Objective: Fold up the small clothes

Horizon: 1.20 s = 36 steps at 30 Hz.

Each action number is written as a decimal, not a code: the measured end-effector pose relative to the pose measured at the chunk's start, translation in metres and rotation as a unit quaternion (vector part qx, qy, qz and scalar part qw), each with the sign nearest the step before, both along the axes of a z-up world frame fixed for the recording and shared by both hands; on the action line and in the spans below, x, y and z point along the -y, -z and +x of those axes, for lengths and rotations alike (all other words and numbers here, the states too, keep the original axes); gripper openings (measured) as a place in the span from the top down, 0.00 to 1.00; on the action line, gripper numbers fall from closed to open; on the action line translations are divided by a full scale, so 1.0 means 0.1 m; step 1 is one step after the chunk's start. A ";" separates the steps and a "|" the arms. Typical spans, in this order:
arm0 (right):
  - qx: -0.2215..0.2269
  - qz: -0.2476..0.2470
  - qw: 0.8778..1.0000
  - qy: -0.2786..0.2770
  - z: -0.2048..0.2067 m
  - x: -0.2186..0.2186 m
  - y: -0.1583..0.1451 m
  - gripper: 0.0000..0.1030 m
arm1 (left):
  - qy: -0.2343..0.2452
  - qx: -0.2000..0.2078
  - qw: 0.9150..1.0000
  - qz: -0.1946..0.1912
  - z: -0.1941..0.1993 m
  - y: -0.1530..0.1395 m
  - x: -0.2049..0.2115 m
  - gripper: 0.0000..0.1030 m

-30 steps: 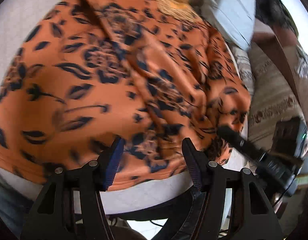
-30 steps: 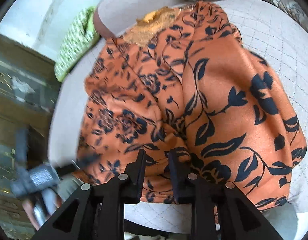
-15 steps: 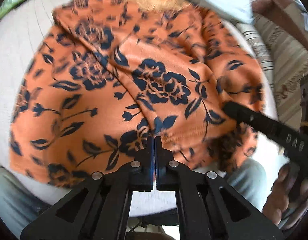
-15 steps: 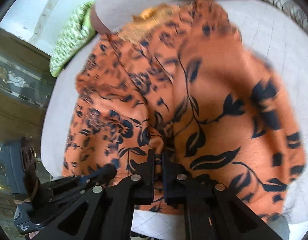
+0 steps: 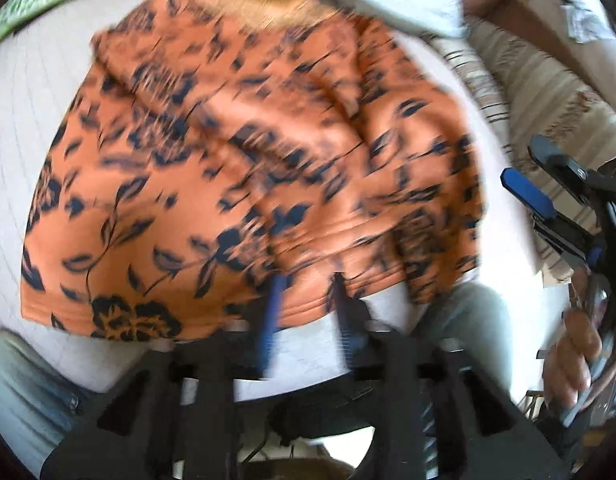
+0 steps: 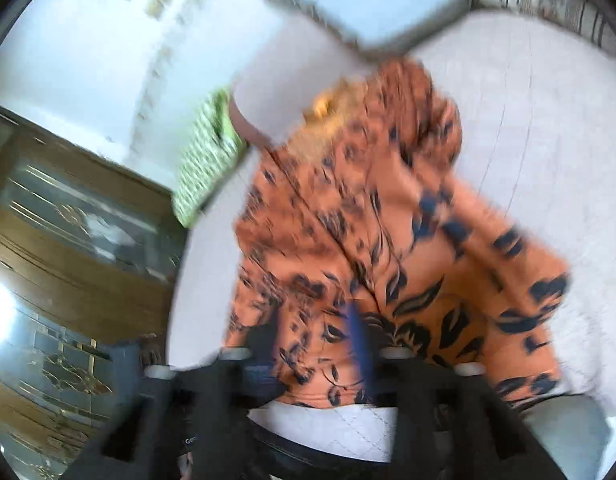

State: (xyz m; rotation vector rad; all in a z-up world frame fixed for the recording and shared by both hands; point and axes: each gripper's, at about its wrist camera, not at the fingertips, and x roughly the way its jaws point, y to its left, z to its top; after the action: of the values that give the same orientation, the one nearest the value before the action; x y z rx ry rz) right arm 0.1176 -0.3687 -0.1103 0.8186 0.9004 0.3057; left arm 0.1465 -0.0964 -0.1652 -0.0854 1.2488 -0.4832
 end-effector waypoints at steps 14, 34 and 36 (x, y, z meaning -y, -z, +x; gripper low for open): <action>0.008 0.019 0.992 0.125 -0.36 1.06 -0.11 0.52 | 0.114 -0.007 0.993 0.002 0.21 0.12 1.68 0.41; -0.010 0.035 0.984 0.172 -0.59 1.35 0.07 0.52 | 0.087 -0.017 0.994 -0.065 0.29 -0.18 1.22 1.00; -0.012 0.037 0.986 0.162 -0.53 1.31 0.10 0.52 | 0.081 -0.016 0.995 -0.062 0.31 -0.22 1.15 1.00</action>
State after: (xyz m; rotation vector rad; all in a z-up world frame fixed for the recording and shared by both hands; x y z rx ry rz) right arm 0.0646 -0.5002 -0.1207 1.0243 0.7663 0.0443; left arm 0.1774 -0.2109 -0.1434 -0.0973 1.2618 -0.7033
